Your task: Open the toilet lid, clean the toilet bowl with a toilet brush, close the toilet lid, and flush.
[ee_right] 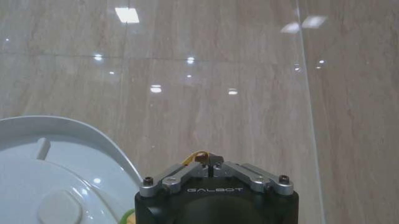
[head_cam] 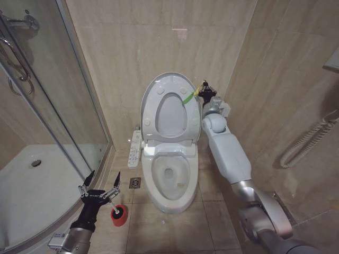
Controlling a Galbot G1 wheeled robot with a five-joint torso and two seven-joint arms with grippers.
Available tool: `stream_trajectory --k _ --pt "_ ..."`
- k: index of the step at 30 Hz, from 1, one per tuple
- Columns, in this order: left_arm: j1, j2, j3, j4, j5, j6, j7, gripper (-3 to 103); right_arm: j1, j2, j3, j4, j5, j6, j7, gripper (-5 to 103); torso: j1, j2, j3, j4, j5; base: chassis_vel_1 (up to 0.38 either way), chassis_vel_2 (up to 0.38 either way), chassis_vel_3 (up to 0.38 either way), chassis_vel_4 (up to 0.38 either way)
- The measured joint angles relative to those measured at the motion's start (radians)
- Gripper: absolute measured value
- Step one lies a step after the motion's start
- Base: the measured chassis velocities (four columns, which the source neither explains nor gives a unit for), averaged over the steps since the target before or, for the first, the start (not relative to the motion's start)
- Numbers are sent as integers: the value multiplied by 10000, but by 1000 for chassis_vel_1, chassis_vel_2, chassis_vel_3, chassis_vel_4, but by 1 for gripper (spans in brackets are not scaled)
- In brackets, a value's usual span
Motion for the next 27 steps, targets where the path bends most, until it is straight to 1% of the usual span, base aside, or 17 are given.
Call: stream_trajectory --k 7,16,17,23,24,27 --pt "0 0 0 0 0 0 0 100 -1 -8 31 2 -52 12 -18 0 0 0 0 0 0 0 0 0 0" --pt "0 0 0 0 0 0 0 100 -584 -348 -128 935 318 -338 -16 0 0 0 0 -1 0 0 0 0 0" --pt "0 0 0 0 0 0 0 100 -741 -432 -133 1075 337 -355 2 12 0 0 0 0 0 0 0 0 0" --pt "0 0 0 0 0 0 0 100 -1433 -851 -84 1699 425 -361 -15 12 0 0 0 -1 1 0 0 0 0" --pt "0 0 0 0 0 0 -1 100 -1559 -927 -58 1818 455 -361 -20 38 0 0 0 0 1 0 0 0 0" --pt "0 0 0 0 0 0 0 100 -1940 -1132 24 2182 559 -382 -22 38 0 0 0 0 0 0 0 0 0"
